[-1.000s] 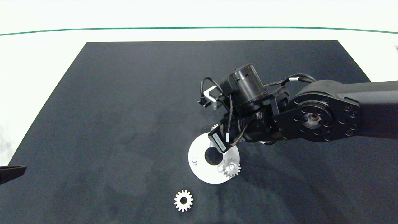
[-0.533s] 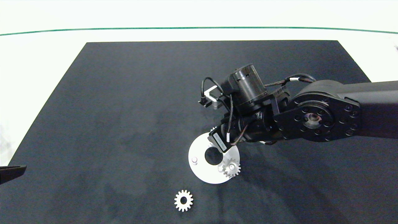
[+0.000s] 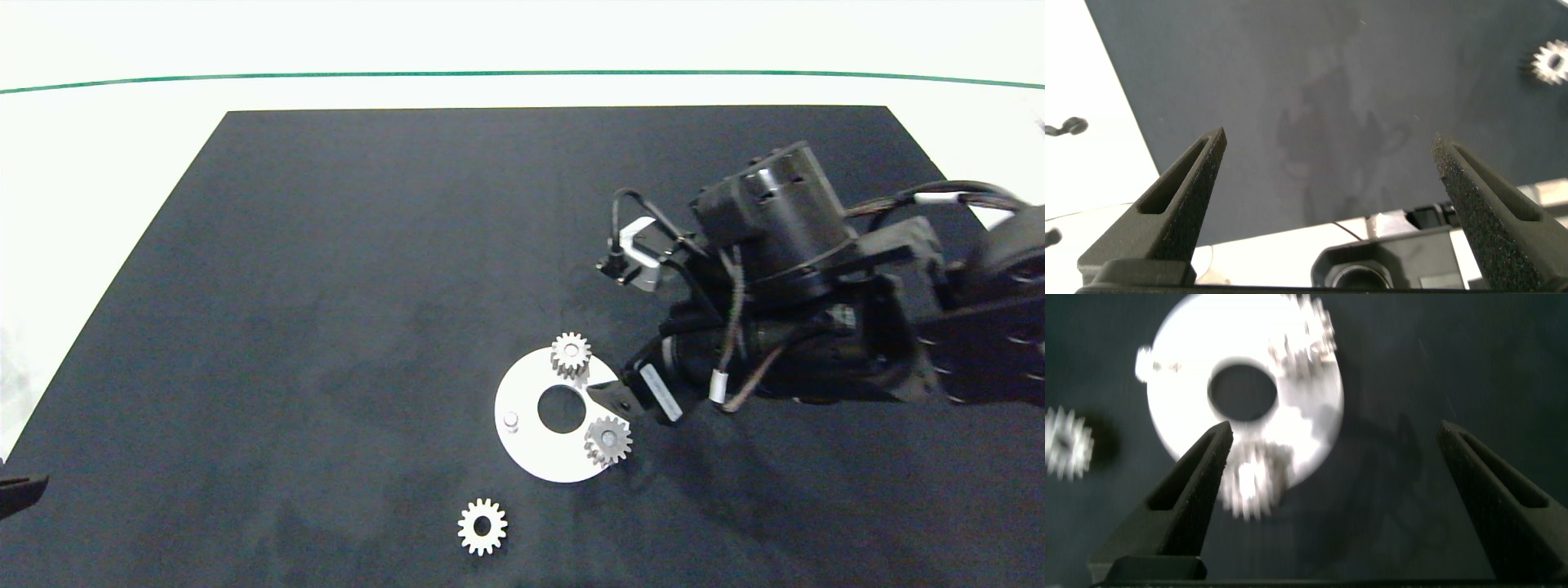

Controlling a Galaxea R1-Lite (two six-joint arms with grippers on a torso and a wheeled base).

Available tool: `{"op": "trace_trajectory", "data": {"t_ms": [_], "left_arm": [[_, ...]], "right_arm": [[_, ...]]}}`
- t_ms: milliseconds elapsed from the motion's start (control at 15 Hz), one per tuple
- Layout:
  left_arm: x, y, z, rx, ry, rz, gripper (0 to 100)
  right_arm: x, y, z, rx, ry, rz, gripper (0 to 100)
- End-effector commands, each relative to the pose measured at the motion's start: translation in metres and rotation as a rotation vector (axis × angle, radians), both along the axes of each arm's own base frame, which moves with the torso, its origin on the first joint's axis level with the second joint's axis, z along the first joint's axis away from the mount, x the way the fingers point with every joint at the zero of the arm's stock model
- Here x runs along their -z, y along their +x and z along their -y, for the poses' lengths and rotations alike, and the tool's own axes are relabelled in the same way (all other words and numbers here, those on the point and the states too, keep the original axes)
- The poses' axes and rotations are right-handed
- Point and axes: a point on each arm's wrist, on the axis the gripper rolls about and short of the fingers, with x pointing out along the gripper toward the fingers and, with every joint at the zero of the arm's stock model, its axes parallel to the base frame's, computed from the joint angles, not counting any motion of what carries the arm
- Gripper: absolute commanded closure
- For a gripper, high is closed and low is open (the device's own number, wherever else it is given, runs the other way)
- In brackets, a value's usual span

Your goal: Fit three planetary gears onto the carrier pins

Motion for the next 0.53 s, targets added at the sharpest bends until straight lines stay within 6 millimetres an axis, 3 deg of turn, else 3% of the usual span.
{"op": "trace_trajectory", "data": {"t_ms": [67, 133, 267, 400, 533], "left_arm": [[0.010, -0.008, 0.000, 0.032, -0.014, -0.019, 0], [0.010, -0.009, 0.003, 0.092, -0.016, -0.018, 0], [0.012, -0.009, 0.006, 0.184, -0.002, -0.026, 0], [0.016, -0.007, 0.011, 0.282, 0.016, -0.050, 0], [0.029, -0.001, 0.018, 0.374, 0.067, -0.112, 0]], "right_arm": [[-0.011, -0.091, 0.089, 0.023, 0.054, 0.082, 0], [-0.001, -0.112, 0.112, 0.040, 0.055, 0.089, 0], [0.005, -0.133, 0.138, 0.076, 0.078, 0.121, 0], [-0.011, -0.139, 0.147, 0.102, 0.120, 0.198, 0], [-0.014, -0.144, 0.153, 0.108, 0.128, 0.228, 0]]}}
